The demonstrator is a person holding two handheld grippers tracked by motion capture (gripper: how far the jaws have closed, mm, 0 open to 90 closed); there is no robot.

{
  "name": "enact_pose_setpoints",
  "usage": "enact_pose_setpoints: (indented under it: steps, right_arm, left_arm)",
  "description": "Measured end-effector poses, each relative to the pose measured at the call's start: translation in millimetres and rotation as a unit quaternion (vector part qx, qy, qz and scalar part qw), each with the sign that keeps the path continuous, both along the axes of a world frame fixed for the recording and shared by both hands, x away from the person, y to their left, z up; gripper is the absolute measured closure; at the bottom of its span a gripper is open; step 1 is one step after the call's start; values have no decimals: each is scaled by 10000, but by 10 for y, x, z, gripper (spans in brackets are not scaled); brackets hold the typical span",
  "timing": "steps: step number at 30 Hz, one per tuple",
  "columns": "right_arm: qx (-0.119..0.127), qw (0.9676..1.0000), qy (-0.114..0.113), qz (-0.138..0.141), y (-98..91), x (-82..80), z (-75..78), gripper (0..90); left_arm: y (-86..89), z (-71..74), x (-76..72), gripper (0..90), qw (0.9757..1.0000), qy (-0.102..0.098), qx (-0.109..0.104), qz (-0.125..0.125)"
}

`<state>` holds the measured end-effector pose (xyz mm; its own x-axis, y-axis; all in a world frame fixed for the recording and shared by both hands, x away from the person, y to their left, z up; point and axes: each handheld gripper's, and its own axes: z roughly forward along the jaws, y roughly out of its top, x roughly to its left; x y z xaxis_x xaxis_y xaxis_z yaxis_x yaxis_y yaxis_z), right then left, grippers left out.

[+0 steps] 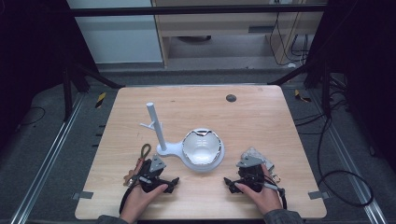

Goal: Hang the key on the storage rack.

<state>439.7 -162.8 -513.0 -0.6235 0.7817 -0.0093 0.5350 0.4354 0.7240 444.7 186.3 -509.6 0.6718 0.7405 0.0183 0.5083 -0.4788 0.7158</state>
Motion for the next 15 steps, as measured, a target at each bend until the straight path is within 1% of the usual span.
enact_pose_setpoints:
  steps: [7, 9, 10, 11, 12, 13, 15]
  right_arm:
    - [1, 10000, 0, 0, 0, 0, 0, 17]
    - [-1, 10000, 1, 0, 0, 1, 0, 17]
    - [2, 10000, 4, 3, 0, 2, 0, 17]
    - [2, 10000, 4, 3, 0, 2, 0, 17]
    - [-7, 10000, 9, -1, 0, 1, 2, 17]
    - [-7, 10000, 9, -1, 0, 1, 2, 17]
    - [-1, 10000, 6, 1, 0, 2, 1, 16]
  left_arm:
    - [5, 1, 2, 19, 10000, 12, -16, -14]
    - [9, 4, -2, 22, 10000, 10, -3, -74]
    - [34, 44, -10, 60, 9999, 29, 74, -92]
    - [34, 44, -10, 72, 9999, 29, 74, -92]
    - [80, 104, -14, 61, 9999, -7, 101, -60]
    - [80, 104, -14, 65, 9999, -7, 101, -60]
    - [148, 186, -15, 72, 9999, 11, 162, -36]
